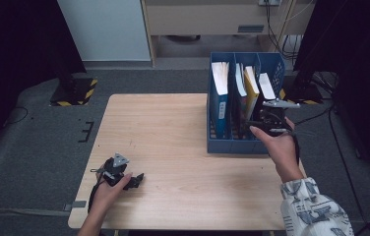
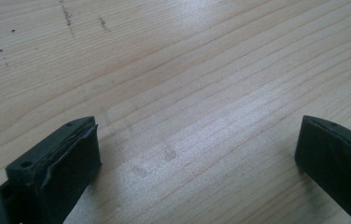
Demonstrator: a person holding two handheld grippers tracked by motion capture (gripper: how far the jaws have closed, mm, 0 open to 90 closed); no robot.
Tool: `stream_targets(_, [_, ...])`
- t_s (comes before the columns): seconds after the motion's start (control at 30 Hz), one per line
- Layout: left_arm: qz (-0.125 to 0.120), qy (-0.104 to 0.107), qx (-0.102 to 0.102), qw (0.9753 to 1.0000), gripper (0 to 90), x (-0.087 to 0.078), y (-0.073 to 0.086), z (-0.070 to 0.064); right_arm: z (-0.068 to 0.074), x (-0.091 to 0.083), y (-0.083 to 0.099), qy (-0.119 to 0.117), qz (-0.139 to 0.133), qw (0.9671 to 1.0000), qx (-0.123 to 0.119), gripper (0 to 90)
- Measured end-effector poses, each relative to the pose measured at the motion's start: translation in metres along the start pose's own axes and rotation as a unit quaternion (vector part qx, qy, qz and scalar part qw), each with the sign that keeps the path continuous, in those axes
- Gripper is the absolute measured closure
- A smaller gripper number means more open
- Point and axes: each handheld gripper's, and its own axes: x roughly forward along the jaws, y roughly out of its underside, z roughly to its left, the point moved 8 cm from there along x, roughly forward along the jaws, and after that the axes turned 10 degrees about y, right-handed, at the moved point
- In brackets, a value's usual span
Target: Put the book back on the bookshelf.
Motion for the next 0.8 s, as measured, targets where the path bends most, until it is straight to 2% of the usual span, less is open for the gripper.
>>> stream_targets(0.13, [0.000,0.000,0.000,1.0000,0.0,0.000,0.000,0.000,0.004,0.000,0.004,-0.005,0.003,1.0000,-0.005,18.0])
stream_targets(0.4, [0.001,0.000,0.001,1.0000,0.0,0.000,0.000,0.000,0.019,-0.001,0.014,-0.028,0.008,0.9996,0.000,12.6])
stream_targets(0.8, [0.001,0.000,0.001,1.0000,0.0,0.001,0.000,0.000,0.041,-0.001,0.026,-0.056,0.008,0.9983,-0.011,10.2])
